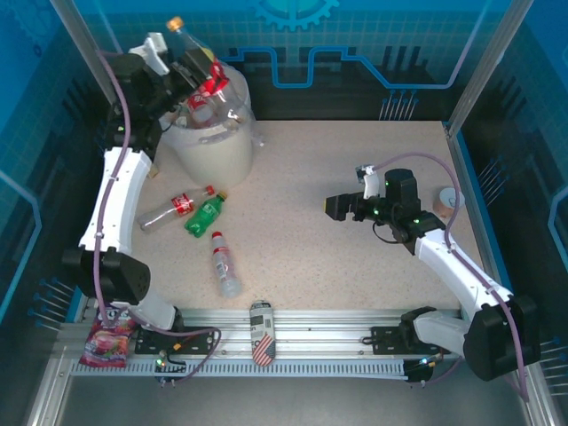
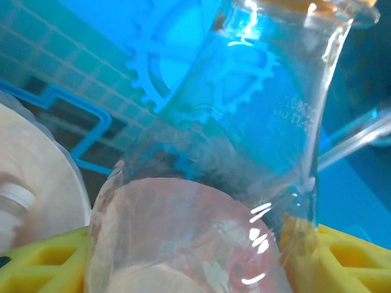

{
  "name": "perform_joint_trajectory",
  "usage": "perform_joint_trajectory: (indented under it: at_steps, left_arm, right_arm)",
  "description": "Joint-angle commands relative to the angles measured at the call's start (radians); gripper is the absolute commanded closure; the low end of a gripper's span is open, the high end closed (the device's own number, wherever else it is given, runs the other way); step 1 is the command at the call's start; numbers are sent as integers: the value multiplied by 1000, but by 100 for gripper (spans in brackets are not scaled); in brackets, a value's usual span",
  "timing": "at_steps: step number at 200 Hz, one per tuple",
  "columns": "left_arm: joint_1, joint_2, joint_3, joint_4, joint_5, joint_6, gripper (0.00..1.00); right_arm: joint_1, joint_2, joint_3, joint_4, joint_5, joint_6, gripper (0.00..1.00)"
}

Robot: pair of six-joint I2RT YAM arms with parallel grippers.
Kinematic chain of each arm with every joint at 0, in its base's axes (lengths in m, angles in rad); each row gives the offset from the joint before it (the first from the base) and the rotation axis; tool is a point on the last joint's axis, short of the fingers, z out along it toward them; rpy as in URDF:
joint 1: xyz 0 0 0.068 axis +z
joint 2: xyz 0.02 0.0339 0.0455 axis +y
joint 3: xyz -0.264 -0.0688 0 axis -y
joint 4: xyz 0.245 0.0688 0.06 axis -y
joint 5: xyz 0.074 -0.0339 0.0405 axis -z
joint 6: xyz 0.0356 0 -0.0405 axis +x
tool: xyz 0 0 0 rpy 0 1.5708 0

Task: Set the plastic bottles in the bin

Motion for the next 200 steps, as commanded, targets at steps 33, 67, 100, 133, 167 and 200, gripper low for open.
perform_joint_trajectory:
  at_steps: [33,67,100,133,167,200]
  left_arm:
    - [108,167,148,-3,-110,-27,72]
    - [113,341,355,-140,-96,13,72]
    - [103,467,477,-189,-38,31,69]
    - [67,577,621,-315,-30,100,68]
    - [41,618,631,-358,-34,118,66]
    - [25,635,629,-396,-40,150,45]
  right_arm:
    - [-4,-26,-15,-56,30,-43,0]
    - [-2,-46,-32,-69,42,-46,0]
    - [3,-47,-31,-88,59,-57,0]
    - [28,-39,-12,-114,99,-82,0]
    - [55,-26,-15,-109,125,-86,0]
    - [63,-9,-3,-116,128,-103,0]
